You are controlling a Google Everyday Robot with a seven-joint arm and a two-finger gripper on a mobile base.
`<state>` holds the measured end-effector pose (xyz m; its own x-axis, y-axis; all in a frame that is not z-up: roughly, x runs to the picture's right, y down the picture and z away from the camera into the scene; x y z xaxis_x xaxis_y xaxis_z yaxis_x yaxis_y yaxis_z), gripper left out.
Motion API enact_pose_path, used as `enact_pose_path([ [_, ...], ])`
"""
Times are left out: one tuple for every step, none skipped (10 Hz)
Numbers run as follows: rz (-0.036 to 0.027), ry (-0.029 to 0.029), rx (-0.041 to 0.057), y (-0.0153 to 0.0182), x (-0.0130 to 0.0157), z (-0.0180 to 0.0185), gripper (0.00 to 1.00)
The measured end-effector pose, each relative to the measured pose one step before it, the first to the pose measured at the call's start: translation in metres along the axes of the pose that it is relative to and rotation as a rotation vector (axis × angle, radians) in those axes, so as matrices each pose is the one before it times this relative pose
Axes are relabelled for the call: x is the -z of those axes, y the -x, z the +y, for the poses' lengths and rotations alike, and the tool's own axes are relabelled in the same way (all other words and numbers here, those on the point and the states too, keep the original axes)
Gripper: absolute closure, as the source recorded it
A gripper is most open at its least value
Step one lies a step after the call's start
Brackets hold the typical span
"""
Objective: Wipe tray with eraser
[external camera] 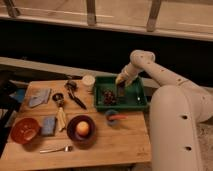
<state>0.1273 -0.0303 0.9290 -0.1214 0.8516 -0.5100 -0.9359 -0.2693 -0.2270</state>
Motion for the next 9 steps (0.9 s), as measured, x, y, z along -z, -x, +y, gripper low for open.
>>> enact_pose_path([
  [0.00988, -0.00862, -0.00772, -0.00578, 0.00019, -0.00235, 1.0],
  [0.01478, -0.02167, -0.01774, -0.0074, 0.00288, -0.01218, 1.0],
  [0.00745, -0.02532, -0.0226, -0.00537, 0.00452, -0.01662, 1.0],
  [-0.00036, -0.01526, -0.01905, 0.00008, 0.00451, -0.01112, 1.0],
  [-0.00053, -0.01986, -0.01167, 0.00492, 0.00248, -0.00874, 1.0],
  [-0.00835, -0.01897, -0.00646, 0.01233, 0.00204, -0.00511, 1.0],
  [-0.01278, -0.01631, 0.00105, 0.01574, -0.00053, -0.0018, 1.0],
  [-0.01166, -0.00927, 0.00792, 0.01344, -0.00139, 0.00014, 1.0],
  [-0.00833, -0.00468, 0.01371, 0.0107, -0.00325, 0.00574, 1.0],
])
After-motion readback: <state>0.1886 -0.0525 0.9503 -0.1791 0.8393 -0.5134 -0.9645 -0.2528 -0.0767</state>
